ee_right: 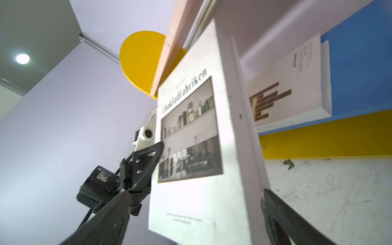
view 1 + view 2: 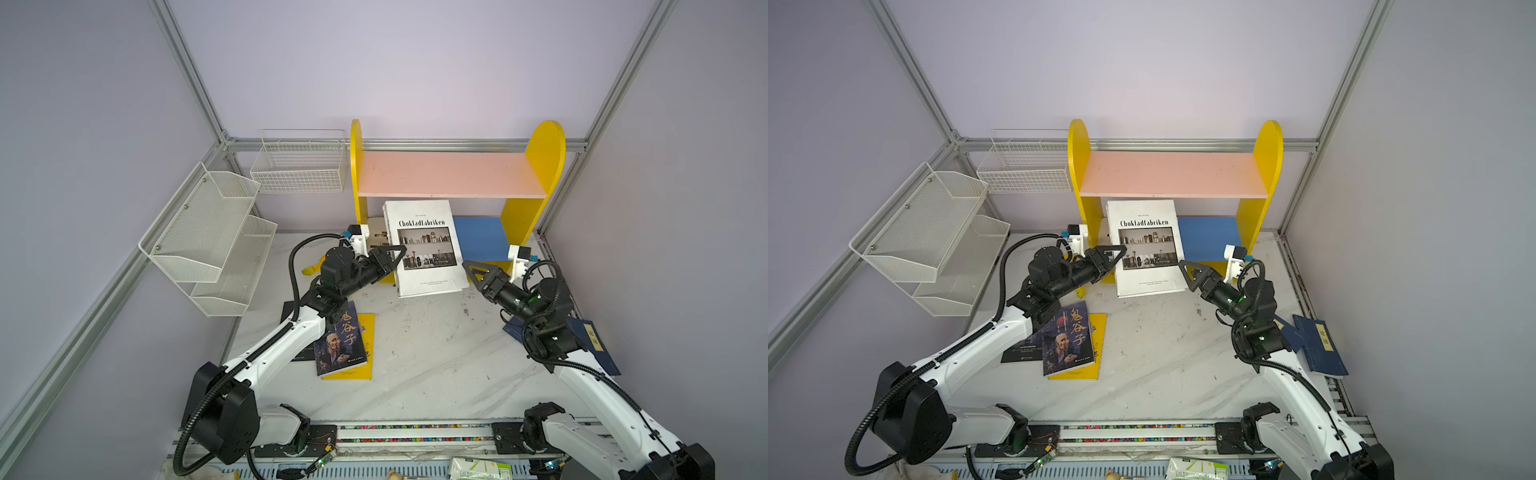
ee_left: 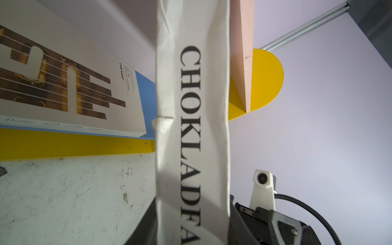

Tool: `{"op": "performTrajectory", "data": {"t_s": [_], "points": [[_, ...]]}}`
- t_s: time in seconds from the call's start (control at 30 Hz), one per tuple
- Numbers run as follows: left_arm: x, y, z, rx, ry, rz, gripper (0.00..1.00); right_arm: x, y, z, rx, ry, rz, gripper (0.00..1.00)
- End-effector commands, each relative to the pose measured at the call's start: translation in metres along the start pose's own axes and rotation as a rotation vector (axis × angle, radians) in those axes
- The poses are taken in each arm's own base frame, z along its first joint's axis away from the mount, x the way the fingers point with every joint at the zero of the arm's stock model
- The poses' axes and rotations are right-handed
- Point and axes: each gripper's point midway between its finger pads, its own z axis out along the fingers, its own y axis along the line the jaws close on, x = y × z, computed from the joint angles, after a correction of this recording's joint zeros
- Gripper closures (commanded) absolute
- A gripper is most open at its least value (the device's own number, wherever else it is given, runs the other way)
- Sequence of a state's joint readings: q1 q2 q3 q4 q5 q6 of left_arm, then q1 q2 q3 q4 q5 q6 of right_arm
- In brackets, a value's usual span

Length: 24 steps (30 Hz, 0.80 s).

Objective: Stacking books/files
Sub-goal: Place the book at the bookshelf.

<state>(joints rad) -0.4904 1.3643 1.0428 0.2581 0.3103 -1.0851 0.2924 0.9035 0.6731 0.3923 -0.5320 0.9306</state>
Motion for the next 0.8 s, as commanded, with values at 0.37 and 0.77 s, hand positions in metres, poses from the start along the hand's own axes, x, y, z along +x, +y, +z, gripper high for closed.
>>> {"op": "performTrajectory", "data": {"t_s": [0.37,0.77], "points": [[-0.059,-0.040,0.025,0.091,-0.362,-0.002,0.73,0.007,-0.021,-0.006,-0.049,-0.070,0.150,0.03],[-0.034,-0.054,0.048,0.168,-0.445,-0.083,0.68,0.008,-0.036,0.010,-0.112,-0.090,0.237,0.03]]}}
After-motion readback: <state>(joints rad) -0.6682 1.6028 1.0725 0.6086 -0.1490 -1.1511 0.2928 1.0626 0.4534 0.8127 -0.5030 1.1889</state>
